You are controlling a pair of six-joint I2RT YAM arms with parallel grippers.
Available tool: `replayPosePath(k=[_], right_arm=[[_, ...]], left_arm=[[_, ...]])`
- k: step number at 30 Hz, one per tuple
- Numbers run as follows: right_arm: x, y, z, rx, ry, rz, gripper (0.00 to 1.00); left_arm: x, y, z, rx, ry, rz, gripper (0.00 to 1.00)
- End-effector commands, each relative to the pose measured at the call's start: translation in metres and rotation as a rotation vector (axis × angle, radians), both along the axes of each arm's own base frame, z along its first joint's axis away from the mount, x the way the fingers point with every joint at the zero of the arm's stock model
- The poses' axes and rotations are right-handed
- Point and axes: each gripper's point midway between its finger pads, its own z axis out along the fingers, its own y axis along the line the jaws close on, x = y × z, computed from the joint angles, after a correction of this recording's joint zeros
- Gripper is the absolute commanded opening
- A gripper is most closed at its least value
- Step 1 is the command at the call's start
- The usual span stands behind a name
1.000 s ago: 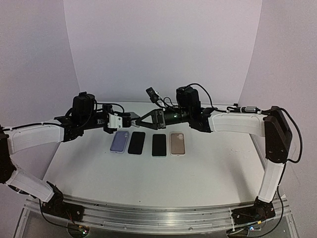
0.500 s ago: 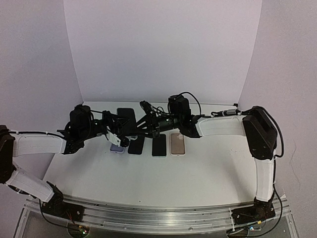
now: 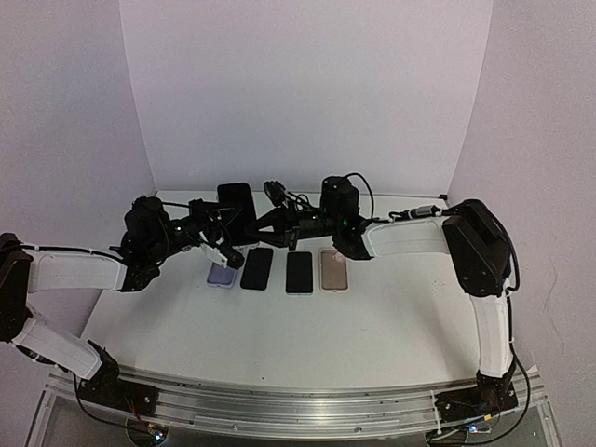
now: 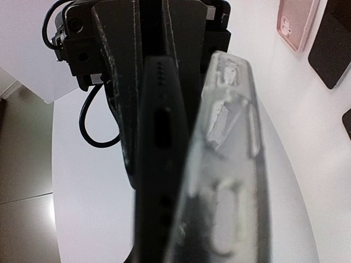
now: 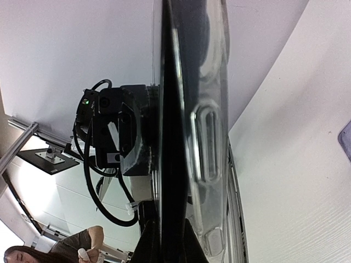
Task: Take the phone out of the phone case
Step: Remove the phone case from the phone.
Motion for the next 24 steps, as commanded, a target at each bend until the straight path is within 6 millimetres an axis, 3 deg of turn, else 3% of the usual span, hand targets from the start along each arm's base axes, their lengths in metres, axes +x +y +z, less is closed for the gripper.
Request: replayPosePath(k=[1, 5, 11, 15, 24], right_arm=[[-0.03, 0.026, 0.015, 0.071, -0.065, -0.069, 0.0], [-0.029, 0.009, -0.003, 0.029, -0.076, -0.134, 0.0], [-0.031, -0.002, -0.014, -0.001, -0.061, -0.162, 0.0], [-0.04, -0.014, -0.026, -0.038, -0.028, -0.167, 0.0], [-0.061, -0.046, -0.07, -0.181, 0.03, -0.185, 0.0]], left_arm=[[-0.082, -0.058, 0.002, -0.04, 0.028, -0.411, 0.13], [-0.079, -0.056, -0.011, -0.035, 0.082, -0.386, 0.33], [-0.074, -0.052, -0.014, -0.068, 0.209, -0.34, 0.43], [-0.093, -0.047, -0.025, -0.057, 0.347, -0.368, 0.5], [-0.142, -0.037, -0.076, 0.059, 0.629, -0.439, 0.73]])
